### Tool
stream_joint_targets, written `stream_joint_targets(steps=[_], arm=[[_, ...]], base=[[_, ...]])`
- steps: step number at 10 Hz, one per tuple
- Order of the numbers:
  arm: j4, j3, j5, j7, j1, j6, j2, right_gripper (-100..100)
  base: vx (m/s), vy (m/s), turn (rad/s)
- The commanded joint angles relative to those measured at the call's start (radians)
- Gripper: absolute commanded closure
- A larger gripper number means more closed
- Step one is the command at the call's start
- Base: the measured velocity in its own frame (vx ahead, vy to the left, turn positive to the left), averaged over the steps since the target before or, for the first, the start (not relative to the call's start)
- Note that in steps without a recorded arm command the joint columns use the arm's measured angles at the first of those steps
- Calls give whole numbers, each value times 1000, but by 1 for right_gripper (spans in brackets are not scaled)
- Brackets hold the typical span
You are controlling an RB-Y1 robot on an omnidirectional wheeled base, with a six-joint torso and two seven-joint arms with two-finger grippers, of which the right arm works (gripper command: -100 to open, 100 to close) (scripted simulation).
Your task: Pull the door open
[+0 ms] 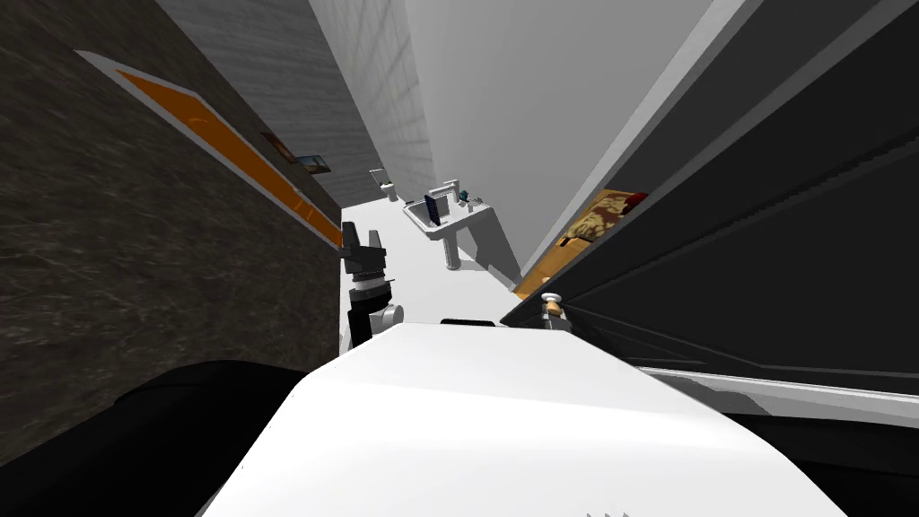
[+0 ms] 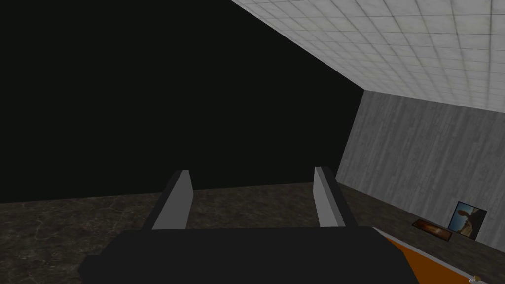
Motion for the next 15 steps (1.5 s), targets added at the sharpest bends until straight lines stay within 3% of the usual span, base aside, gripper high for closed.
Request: stream_joint_targets(steps=[1,3,11,13,15], arm=[[5,22,13,-19,9,-21,-12,100],[5,24,14,-19,10,-18,-13,100],[45,92,59,-96,27,-102,-73,100],[44,94,60,-96,27,-99,-75,100],[64,107,70,-116,25,-119,-87,100]], base=[[-257,-3,97],[-177,-23,53],[-212,-17,114],[-164,0,63],[-192,-24,142]])
